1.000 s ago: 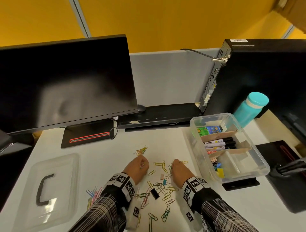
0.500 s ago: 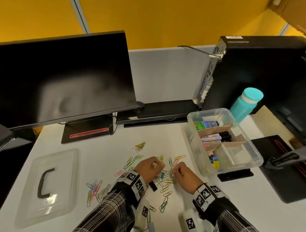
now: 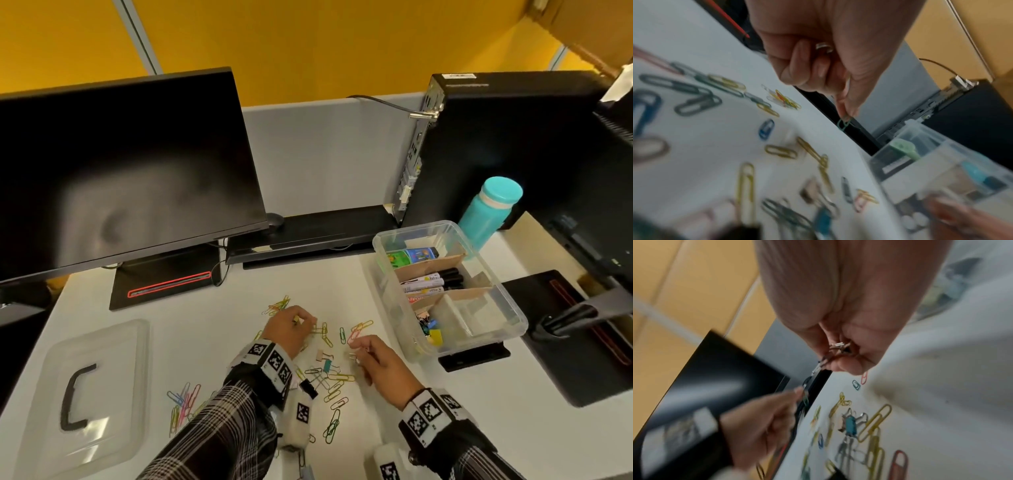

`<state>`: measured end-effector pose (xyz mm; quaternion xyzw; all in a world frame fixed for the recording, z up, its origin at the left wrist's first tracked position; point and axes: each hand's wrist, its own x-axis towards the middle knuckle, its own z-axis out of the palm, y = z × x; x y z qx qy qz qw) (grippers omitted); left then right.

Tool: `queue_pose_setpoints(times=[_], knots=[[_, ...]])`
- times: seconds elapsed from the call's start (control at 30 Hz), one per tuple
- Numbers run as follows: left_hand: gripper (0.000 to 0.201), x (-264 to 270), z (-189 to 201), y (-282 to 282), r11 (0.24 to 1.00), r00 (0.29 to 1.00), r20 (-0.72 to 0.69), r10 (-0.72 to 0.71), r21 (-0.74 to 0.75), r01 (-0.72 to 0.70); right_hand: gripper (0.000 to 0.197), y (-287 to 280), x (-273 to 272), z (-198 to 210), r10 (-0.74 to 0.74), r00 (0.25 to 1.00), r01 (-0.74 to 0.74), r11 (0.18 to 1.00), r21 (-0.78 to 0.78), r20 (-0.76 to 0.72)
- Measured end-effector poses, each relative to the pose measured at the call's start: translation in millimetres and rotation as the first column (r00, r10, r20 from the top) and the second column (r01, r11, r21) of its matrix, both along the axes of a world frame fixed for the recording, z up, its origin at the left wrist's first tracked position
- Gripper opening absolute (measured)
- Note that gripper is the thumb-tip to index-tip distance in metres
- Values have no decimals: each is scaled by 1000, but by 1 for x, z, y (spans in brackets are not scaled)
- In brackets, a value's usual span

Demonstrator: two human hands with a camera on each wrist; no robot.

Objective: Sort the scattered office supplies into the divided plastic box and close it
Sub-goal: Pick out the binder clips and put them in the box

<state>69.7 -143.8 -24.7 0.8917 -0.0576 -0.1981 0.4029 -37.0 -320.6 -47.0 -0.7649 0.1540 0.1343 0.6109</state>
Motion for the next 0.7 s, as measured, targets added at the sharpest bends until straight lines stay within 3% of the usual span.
queue_pose_setpoints(times=[0.03,0.1,0.13,0.17,0.2,0.23,0.27,0.3,0.33,0.4,0.47,0.57,0.7], knots=[[12,4,0,5,996,1000,-16,-16,83,17,24,-2,0,-2,-91,994,99,979,178,-53],[24,10,2,11,927,989,-51,-139,345,148,24,-4,0,2,-257,941,335,785,521,-218],[32,10,4,12,848,973,-58,-222,480,222,22,-5,-1,5,-297,910,415,672,613,-291],[36,8,8,9,768,951,-48,-305,578,275,21,-5,-1,7,-310,887,462,614,640,-342],[38,5,10,6,713,925,-32,-379,627,314,24,-4,-1,7,-309,876,482,612,628,-371],[38,2,10,1,688,899,-22,-438,635,352,28,-2,1,6,-296,881,465,684,562,-369],[38,-2,9,-3,682,878,-27,-479,619,390,31,-1,3,4,-274,905,399,811,428,-325],[37,-5,7,-7,687,863,-37,-504,589,426,31,2,5,3,-224,943,282,931,233,-247],[36,-8,4,-10,691,853,-56,-519,559,457,29,4,6,0,-143,977,146,989,8,-161],[34,-11,-1,-14,667,829,-107,-548,542,511,13,12,9,-3,74,995,-94,935,-343,-72],[30,-12,-5,-16,627,810,-144,-568,562,539,10,21,11,-1,240,963,-267,801,-535,-120],[24,-12,-9,-12,657,842,-139,-521,565,500,21,29,15,0,284,946,-317,718,-619,-156],[25,-13,-13,0,703,873,-173,-456,532,473,4,36,22,-1,307,927,-372,686,-625,-214]])
